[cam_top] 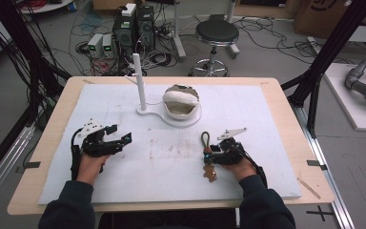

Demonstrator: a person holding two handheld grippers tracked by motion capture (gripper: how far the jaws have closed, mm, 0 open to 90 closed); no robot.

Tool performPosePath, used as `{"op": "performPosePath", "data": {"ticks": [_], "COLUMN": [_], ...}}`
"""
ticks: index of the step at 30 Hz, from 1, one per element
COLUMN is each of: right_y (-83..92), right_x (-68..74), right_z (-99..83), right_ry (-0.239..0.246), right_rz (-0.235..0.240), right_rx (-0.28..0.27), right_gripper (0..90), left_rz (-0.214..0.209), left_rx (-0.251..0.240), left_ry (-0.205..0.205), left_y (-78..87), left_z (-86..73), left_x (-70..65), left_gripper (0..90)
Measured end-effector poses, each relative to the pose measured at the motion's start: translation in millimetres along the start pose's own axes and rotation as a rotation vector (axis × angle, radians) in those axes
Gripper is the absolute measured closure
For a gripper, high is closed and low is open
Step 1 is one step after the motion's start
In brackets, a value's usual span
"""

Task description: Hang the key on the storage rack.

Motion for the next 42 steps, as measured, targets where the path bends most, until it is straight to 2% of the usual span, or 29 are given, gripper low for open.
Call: {"op": "performPosePath", "data": {"ticks": [1,3,5,7,11,13,15,16,17,19,21,23,24,25,27,29,31,33,34,35,36,39,40,42], "right_y": [0.6,0.4,0.5,0.3,0.4,1.1,3.0,3.0,6.5,10.0,14.7,19.3,19.3,23.1,25.0,25.3,25.4,25.6,26.1,26.1,26.1,23.9,23.9,18.0], "right_x": [0.7,0.7,3.1,5.0,2.5,3.3,4.9,4.9,6.9,7.5,8.5,9.1,9.1,11.5,14.7,18.3,23.0,25.8,30.8,30.8,37.3,48.9,48.9,60.6], "right_z": [0.6,0.8,0.2,-0.4,0.4,0.9,2.2,2.2,5.0,8.6,14.7,21.9,21.9,29.4,37.8,46.8,56.6,62.1,73.7,73.7,85.1,101.8,101.8,117.4], "right_ry": [0.013,0.013,0.022,0.044,0.018,0.02,0.018,0.018,0.017,0.012,0.003,-0.009,-0.009,-0.02,-0.017,-0.016,-0.011,-0.014,-0.007,-0.007,-0.007,0.014,0.014,0.032], "right_rz": [0.005,0.011,0.026,0.019,0.045,0.051,0.086,0.086,0.118,0.142,0.186,0.21,0.21,0.241,0.254,0.265,0.281,0.297,0.325,0.325,0.349,0.367,0.367,0.386], "right_rx": [0.01,0.013,0.022,0.019,0.028,0.025,0.011,0.011,-0.025,-0.067,-0.133,-0.188,-0.188,-0.234,-0.269,-0.286,-0.301,-0.311,-0.323,-0.323,-0.33,-0.342,-0.342,-0.344], "right_gripper": [62.5,64.8,76.6,77.8,78.6,79.0,79.1,79.1,79.1,79.1,79.1,79.1,79.1,79.2,79.2,79.2,79.1,79.1,79.1,79.1,79.1,79.1,79.1,79.1], "left_rz": [-0.001,-0.001,-0.003,-0.002,0.0,-0.001,0.001,0.002,0.002,0.008,0.013,0.019,0.019,0.03,0.039,0.039,0.053,0.053,0.053,0.051,0.051,0.062,0.062,0.066], "left_rx": [0.0,-0.001,0.0,0.002,0.003,0.004,0.003,0.003,0.0,-0.003,-0.005,-0.009,-0.009,-0.015,-0.02,-0.026,-0.019,-0.011,-0.006,-0.009,-0.014,-0.013,-0.013,-0.015], "left_ry": [0.001,0.003,0.005,0.005,0.005,0.005,0.008,0.008,0.01,0.016,0.017,0.013,0.013,0.006,0.002,0.004,-0.024,-0.031,-0.034,-0.032,-0.031,-0.021,-0.021,-0.019], "left_y": [-0.4,-0.6,-0.8,-1.0,-0.8,-0.5,-0.4,-0.4,-0.5,-0.1,0.9,2.8,2.8,5.3,7.2,7.6,6.6,5.8,5.2,4.9,4.9,6.2,6.2,7.3], "left_z": [0.1,0.0,-0.2,-0.5,-0.6,-0.6,-0.7,-0.8,-0.8,-1.0,-1.2,-1.2,-1.2,-1.2,-1.8,-1.8,-2.7,-3.3,-3.7,-3.6,-3.4,-3.9,-3.9,-4.1], "left_x": [-0.2,-0.4,-0.5,0.1,0.4,1.0,1.2,1.7,2.1,4.0,5.4,7.5,7.5,10.4,13.2,14.1,14.6,14.3,14.0,13.8,14.0,16.3,16.3,17.9], "left_gripper": [23.8,23.8,23.9,24.1,24.1,24.1,24.2,24.2,24.1,24.2,24.5,24.8,24.8,24.9,25.0,25.0,24.9,24.8,24.3,24.3,24.1,24.0,24.0,24.0]}}
Point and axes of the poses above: each handheld gripper's, and its own axes: y roughly backward along the jaws, z roughly out of its top, x roughly to its left, the point moved 4 cm from there along -y, roughly forward along the jaws, and after that the axes turned 15 degrees about -y, right-handed, at the moved point
